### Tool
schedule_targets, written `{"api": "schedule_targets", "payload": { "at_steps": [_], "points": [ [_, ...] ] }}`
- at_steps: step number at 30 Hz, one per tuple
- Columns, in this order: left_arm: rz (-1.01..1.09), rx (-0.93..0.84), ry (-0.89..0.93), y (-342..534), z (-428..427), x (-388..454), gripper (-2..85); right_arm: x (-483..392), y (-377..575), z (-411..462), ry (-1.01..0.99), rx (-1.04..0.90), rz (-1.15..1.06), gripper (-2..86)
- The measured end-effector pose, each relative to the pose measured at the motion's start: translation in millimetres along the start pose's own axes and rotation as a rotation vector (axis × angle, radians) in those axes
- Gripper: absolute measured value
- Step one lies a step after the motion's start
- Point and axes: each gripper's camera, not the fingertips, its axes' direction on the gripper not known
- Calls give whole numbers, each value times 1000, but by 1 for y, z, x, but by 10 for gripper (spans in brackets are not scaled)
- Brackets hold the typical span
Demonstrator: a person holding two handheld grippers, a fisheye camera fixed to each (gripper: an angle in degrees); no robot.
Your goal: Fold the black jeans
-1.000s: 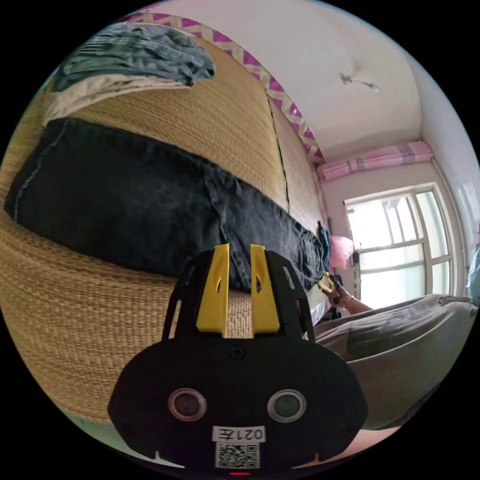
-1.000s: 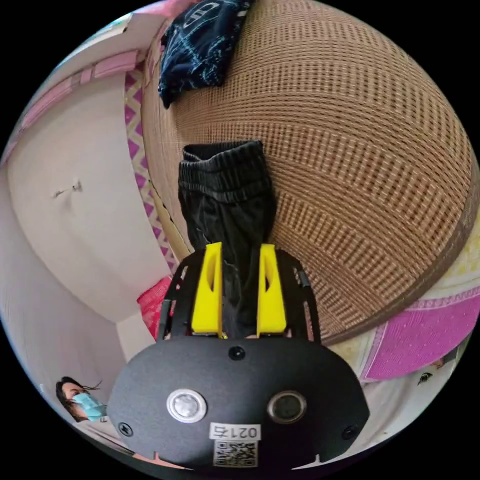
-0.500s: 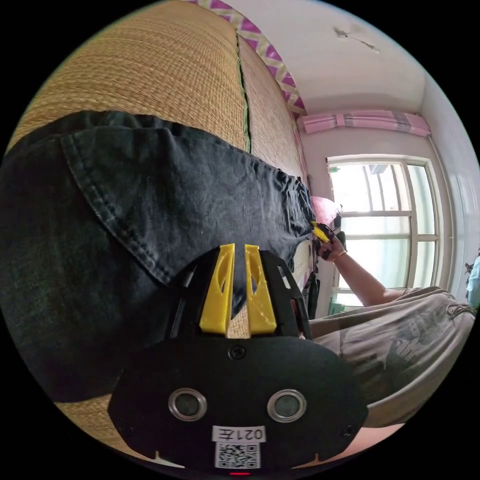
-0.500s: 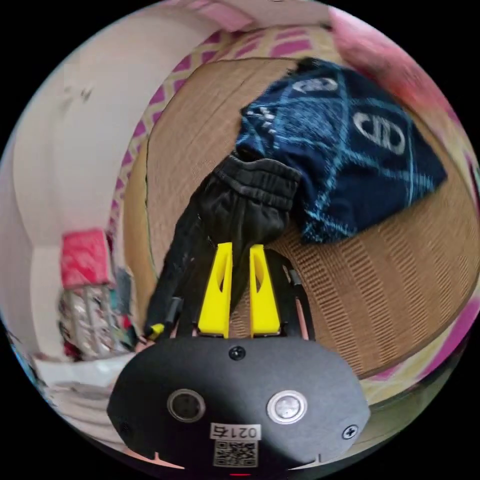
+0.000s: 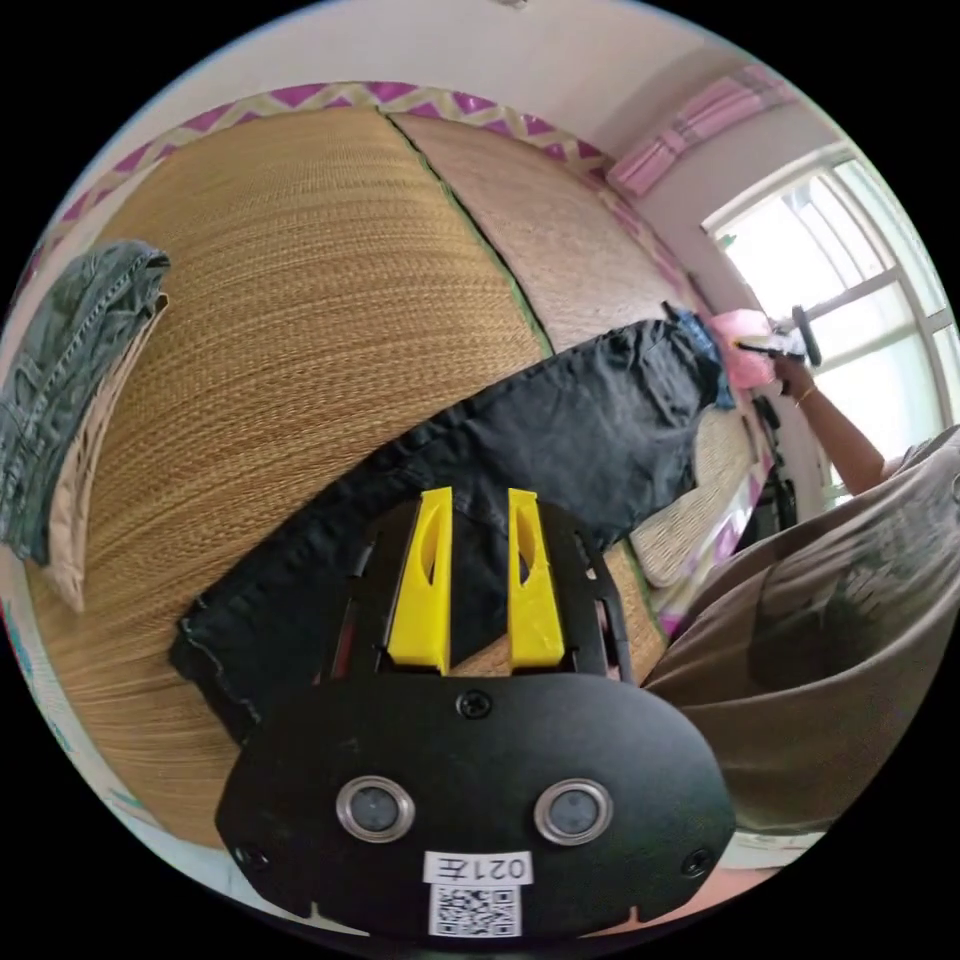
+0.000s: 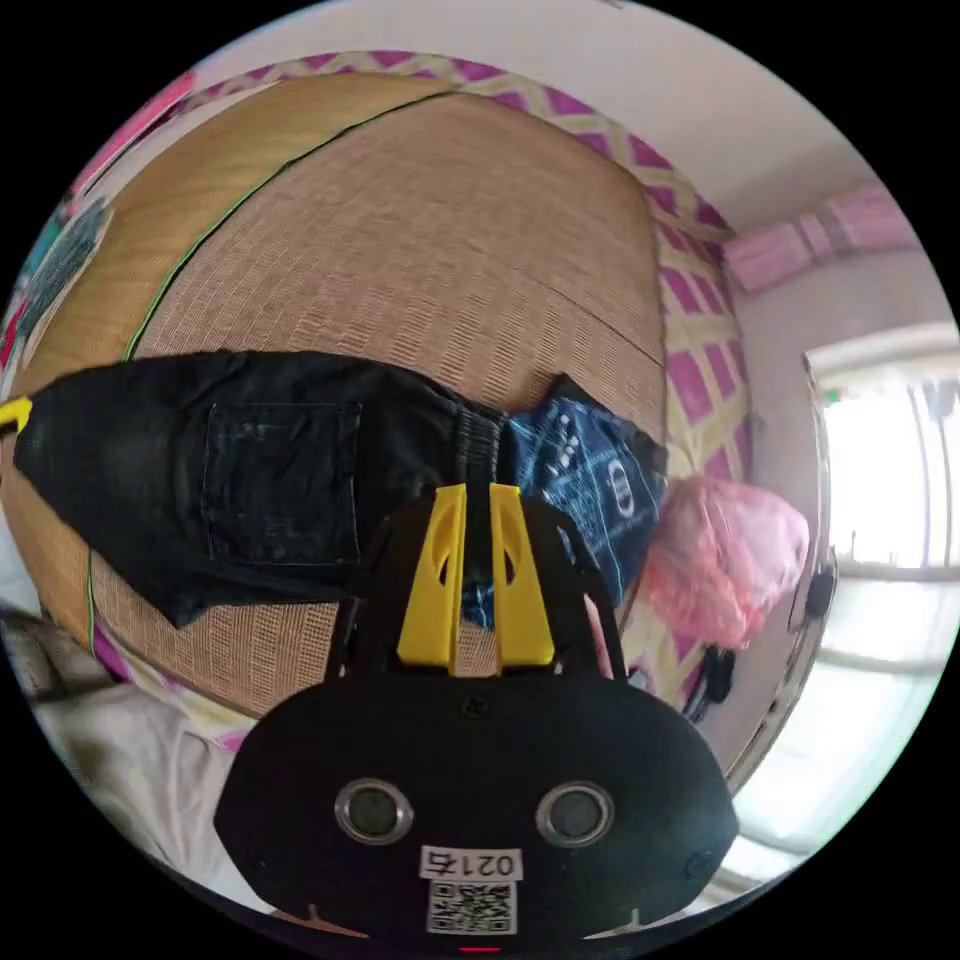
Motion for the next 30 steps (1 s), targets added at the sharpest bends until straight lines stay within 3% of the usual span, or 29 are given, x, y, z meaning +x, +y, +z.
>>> {"api": "schedule_targets", "payload": {
  "at_steps": [7,14,23,30],
  "points": [
    [-104,-30,-194,-52,12,23,-8,-27,-141,27,-58,-68,-387,77],
    [29,-110,-240,-87,17,50,-10,-44,-224,38,-96,-170,-709,49],
    [88,-127,-240,-113,1,63,-1,-7,-253,10,-159,-128,-709,-9],
    [276,-210,-165,-138,-1,84,95,37,-248,-21,-225,-51,-622,-10]
  ]
}}
